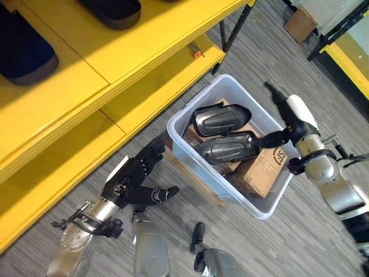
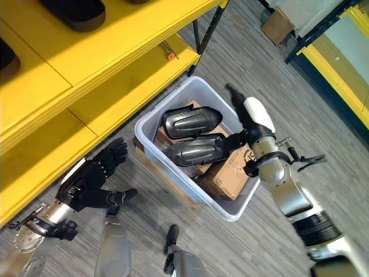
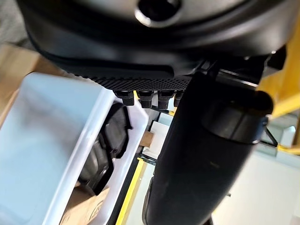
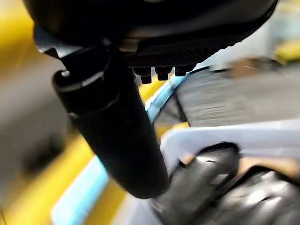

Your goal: Move parts from the plastic box to the shelf.

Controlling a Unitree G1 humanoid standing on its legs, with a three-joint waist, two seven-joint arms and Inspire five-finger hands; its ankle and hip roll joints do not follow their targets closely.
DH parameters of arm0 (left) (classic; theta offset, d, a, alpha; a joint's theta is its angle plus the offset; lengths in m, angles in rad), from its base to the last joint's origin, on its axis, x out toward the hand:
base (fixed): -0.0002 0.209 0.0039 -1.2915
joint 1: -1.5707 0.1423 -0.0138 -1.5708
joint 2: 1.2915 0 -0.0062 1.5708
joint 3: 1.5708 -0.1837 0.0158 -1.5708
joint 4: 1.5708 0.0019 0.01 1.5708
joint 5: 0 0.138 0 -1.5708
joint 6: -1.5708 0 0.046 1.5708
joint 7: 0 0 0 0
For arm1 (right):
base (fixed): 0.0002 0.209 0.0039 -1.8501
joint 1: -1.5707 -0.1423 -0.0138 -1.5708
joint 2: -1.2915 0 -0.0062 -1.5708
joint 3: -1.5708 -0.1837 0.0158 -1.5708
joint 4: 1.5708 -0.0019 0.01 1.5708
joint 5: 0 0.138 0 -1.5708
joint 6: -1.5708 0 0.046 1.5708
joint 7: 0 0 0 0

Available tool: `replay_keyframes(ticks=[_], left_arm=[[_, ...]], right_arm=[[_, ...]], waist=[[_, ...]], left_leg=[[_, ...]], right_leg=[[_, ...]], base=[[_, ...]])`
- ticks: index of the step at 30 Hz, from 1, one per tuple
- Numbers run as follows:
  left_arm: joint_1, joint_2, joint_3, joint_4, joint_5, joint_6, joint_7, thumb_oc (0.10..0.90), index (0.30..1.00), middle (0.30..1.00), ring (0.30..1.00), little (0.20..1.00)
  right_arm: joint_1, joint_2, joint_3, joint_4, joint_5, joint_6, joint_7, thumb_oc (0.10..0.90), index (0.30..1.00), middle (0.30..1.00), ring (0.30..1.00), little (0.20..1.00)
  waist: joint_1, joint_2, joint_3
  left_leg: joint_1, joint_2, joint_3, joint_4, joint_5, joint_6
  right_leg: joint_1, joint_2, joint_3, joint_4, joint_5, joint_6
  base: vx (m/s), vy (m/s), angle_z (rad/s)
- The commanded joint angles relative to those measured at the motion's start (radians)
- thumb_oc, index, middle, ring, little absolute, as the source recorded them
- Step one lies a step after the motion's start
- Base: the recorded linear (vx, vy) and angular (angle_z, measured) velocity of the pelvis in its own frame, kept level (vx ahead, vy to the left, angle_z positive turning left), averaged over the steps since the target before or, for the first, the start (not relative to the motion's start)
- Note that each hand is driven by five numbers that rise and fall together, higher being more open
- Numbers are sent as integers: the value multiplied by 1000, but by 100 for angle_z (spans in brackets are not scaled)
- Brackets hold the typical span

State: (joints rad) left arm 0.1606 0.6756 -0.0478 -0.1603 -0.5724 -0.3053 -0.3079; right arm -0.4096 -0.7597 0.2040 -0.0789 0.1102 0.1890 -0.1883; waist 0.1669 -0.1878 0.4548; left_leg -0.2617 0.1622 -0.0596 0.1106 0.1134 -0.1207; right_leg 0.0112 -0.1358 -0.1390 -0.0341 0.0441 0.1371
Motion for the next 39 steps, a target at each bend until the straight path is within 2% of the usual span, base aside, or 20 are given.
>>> replay_keyframes(ticks=[1, 6, 8, 9, 11, 13, 14, 17, 20, 22, 24, 25, 27, 28, 29, 30, 33, 34, 36, 39], left_arm=[[-57, -43, 19, -140, 18, -79, 5, 900, 1000, 1000, 1000, 1000], [-124, -47, -27, -134, 23, -38, -19, 900, 1000, 1000, 1000, 1000], [-122, -52, -34, -134, 32, -31, -6, 900, 1000, 1000, 1000, 1000], [-109, -59, -29, -143, 49, -19, 28, 900, 1000, 1000, 1000, 1000], [-99, -70, -22, -152, 76, -9, 68, 900, 1000, 1000, 1000, 1000], [-104, -77, -19, -154, 67, 6, 87, 900, 1000, 1000, 1000, 1000], [-104, -86, -18, -151, 63, 3, 79, 900, 1000, 1000, 1000, 1000], [-117, -92, -30, -148, 51, -8, 61, 900, 1000, 1000, 1000, 1000], [-131, -101, -36, -112, 16, -24, 43, 900, 1000, 1000, 1000, 1000], [-137, -122, -51, -102, 17, -33, 28, 900, 1000, 1000, 1000, 1000], [-120, -141, -68, -111, 8, -43, 41, 900, 1000, 1000, 1000, 1000], [-108, -152, -65, -117, 10, -37, 46, 900, 1000, 1000, 1000, 1000], [-92, -155, -63, -126, 9, -35, 55, 900, 1000, 1000, 1000, 1000], [-83, -154, -60, -132, 7, -34, 56, 900, 1000, 1000, 1000, 1000], [-62, -150, -53, -145, -5, -28, 58, 900, 1000, 1000, 1000, 1000], [-54, -151, -53, -148, -10, -22, 59, 900, 1000, 1000, 1000, 1000], [-69, -166, -61, -139, -13, -21, 51, 900, 1000, 1000, 1000, 1000], [-80, -170, -67, -133, -17, -22, 53, 900, 1000, 1000, 1000, 1000], [-117, -172, -86, -112, -37, -30, 68, 900, 1000, 1000, 1000, 1000], [-139, -176, -113, -104, -49, -6, 79, 900, 1000, 1000, 1000, 1000]], right_arm=[[-134, 71, -21, -64, 122, -31, -91, 900, 1000, 1000, 1000, 1000], [-175, 228, 5, -6, 149, -5, -145, 900, 1000, 1000, 1000, 1000], [-191, 271, 15, 22, 155, -14, -148, 900, 1000, 1000, 1000, 1000], [-210, 322, 26, 58, 152, -26, -111, 900, 1000, 1000, 1000, 1000], [-229, 368, 45, 69, 146, -35, -97, 900, 1000, 1000, 1000, 1000], [-230, 377, 64, 49, 142, -23, -95, 900, 1000, 1000, 1000, 1000], [-217, 373, 72, 26, 120, -11, -98, 900, 1000, 1000, 1000, 1000], [-195, 341, 70, 5, 68, -5, -106, 900, 1000, 1000, 1000, 1000], [-139, 296, 55, -3, 35, -17, -110, 900, 1000, 1000, 1000, 1000], [-118, 279, 48, 3, -2, -4, -135, 900, 1000, 1000, 1000, 1000], [-118, 277, 51, 35, -63, 11, -150, 900, 1000, 1000, 1000, 1000], [-128, 284, 52, 51, -84, 15, -154, 900, 1000, 1000, 1000, 1000], [-155, 293, 60, 74, -128, 30, -164, 900, 1000, 1000, 1000, 1000], [-168, 297, 65, 78, -144, 44, -164, 900, 1000, 1000, 1000, 1000], [-199, 300, 75, 84, -165, 81, -153, 900, 1000, 1000, 1000, 1000], [-215, 300, 79, 90, -174, 98, -151, 900, 1000, 1000, 1000, 1000], [-276, 280, 88, 112, -211, 125, -143, 900, 1000, 1000, 1000, 1000], [-293, 273, 89, 115, -220, 129, -139, 900, 1000, 1000, 1000, 1000], [-345, 242, 96, 126, -244, 142, -106, 900, 1000, 1000, 1000, 1000], [-352, 220, 97, 123, -310, 152, -83, 900, 1000, 1000, 1000, 1000]], waist=[[0, 45, -104], [10, 64, -120], [21, 65, -117], [40, 70, -106], [51, 88, -93], [37, 102, -84], [21, 109, -81], [-20, 114, -83], [-51, 148, -93], [-65, 174, -86], [-68, 186, -75], [-67, 191, -76], [-68, 197, -82], [-67, 200, -86], [-59, 209, -98], [-55, 216, -108], [-54, 228, -109], [-58, 234, -106], [-73, 252, -103], [-82, 268, -94]], left_leg=[[79, -24, 95, 30, -176, 81], [79, -88, 97, 91, -242, 131], [93, -92, 116, 103, -257, 142], [118, -84, 158, 105, -270, 150], [135, -77, 196, 110, -278, 167], [117, -86, 193, 120, -265, 183], [120, -112, 188, 101, -249, 186], [123, -181, 171, 69, -238, 189], [130, -211, 193, 90, -246, 202], [99, -231, 206, 224, -283, 200], [-8, -231, 168, 490, -230, 147], [-36, -213, 147, 529, -211, 132], [-31, -156, 129, 491, -198, 126], [-6, -127, 123, 432, -191, 124], [71, -54, 94, 222, -161, 114], [99, 1, 77, 105, -109, 90], [103, 132, 43, -24, 53, 31], [96, 146, 39, -30, 66, 26], [119, 138, 61, -75, 10, 28], [102, 107, 60, -32, -26, 29]], right_leg=[[-39, -70, -46, 35, 8, 19], [-41, -129, -54, 18, 91, 30], [-63, -135, -107, 60, 100, 21], [-93, -140, -203, 147, 85, 11], [-119, -130, -260, 263, 20, -18], [-140, -36, -232, 347, -91, -67], [-146, 51, -201, 359, -139, -93], [-117, 146, -110, 231, -115, -113], [-133, 136, -105, 231, -109, -114], [-133, 109, -99, 257, -117, -125], [-106, 99, -80, 264, -135, -158], [-97, 98, -77, 267, -141, -167], [-96, 94, -70, 296, -155, -174], [-100, 94, -63, 316, -166, -174], [-106, 95, -48, 357, -200, -173], [-104, 98, -41, 364, -217, -173], [-111, 82, -28, 399, -253, -180], [-119, 75, -24, 411, -262, -181], [-158, 49, -18, 446, -279, -171], [-186, 25, -9, 479, -276, -164]], base=[[24, 217, -3], [62, 240, 4], [43, 246, -13], [-3, 327, -47], [-22, 315, -139], [26, 226, -129], [90, 168, -47], [101, 43, -1], [104, 75, 39], [100, 84, 5], [105, 50, 6], [120, 91, -15], [111, 139, -36], [210, 306, -42], [253, 359, -46], [268, 415, -54], [89, 344, -38], [-36, 355, -32], [-33, 461, -30], [1, 368, -39]])
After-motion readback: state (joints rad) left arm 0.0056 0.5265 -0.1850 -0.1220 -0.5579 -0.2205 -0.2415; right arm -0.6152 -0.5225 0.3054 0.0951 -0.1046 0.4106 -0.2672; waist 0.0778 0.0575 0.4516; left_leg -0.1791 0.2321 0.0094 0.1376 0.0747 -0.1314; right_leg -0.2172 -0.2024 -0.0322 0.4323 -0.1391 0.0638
